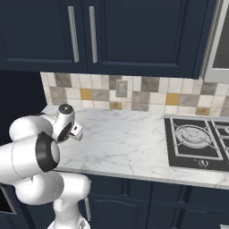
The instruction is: Pick the tomato from the cabinet and place it in the bowl. Then pick the bowl and place it in the sink. Then turn on the sink facuet.
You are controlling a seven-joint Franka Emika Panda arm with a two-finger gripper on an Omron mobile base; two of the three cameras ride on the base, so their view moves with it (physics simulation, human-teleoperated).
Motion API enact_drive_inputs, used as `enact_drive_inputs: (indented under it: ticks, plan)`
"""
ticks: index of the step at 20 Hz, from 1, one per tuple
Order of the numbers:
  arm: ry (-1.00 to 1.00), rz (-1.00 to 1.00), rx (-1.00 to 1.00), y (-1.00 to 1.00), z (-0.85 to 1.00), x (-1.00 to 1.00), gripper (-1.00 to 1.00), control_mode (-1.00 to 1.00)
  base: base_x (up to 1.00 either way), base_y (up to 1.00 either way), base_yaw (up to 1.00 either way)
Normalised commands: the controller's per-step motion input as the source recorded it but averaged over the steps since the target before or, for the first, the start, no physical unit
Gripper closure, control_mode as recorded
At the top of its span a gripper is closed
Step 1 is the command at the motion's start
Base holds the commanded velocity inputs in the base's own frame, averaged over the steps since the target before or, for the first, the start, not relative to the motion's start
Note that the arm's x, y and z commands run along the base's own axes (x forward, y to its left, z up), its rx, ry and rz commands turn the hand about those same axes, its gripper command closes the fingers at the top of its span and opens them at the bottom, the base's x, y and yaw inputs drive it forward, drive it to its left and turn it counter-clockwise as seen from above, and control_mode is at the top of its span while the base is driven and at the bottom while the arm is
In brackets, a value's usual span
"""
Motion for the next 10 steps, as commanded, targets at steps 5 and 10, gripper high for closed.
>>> enact_drive_inputs:
  ticks: [5,10]
  plan:
    - [0.01,-0.08,0.05,0.0,0.33,-0.21,1.0,-1.0,0.0,0.0,0.0]
    - [0.04,-0.17,0.0,-0.04,0.57,-0.47,1.0,-1.0,0.0,0.0,0.0]
